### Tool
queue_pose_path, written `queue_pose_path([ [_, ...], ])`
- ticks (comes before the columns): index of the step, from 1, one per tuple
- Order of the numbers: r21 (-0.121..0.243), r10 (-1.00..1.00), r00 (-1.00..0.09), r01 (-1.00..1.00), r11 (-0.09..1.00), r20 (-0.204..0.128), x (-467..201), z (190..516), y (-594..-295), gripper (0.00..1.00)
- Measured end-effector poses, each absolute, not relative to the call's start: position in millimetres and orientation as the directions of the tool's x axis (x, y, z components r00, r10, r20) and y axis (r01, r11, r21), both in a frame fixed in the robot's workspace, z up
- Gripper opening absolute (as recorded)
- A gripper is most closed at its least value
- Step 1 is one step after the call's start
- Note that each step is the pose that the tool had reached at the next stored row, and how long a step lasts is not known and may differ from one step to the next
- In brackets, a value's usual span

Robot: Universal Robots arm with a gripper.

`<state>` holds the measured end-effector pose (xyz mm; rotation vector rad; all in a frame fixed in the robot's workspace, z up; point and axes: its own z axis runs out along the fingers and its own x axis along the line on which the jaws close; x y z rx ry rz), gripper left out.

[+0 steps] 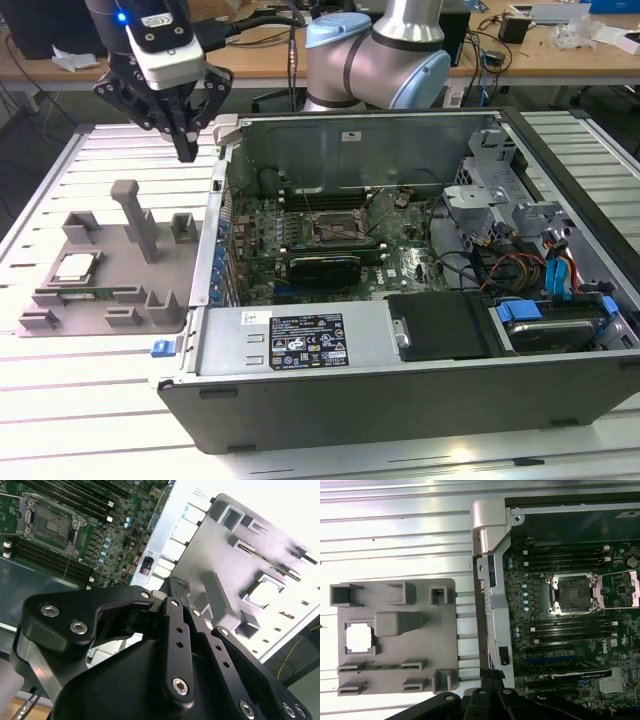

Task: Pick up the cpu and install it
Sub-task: 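Reach for the cpu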

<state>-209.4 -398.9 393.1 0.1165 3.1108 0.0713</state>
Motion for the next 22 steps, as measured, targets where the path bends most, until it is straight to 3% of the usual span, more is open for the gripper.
queue_pose_path([
  [22, 0.051, 0.076, -0.997, 0.074, 0.996, -0.030, -259.5, 388.0, -398.8, 0.11],
])
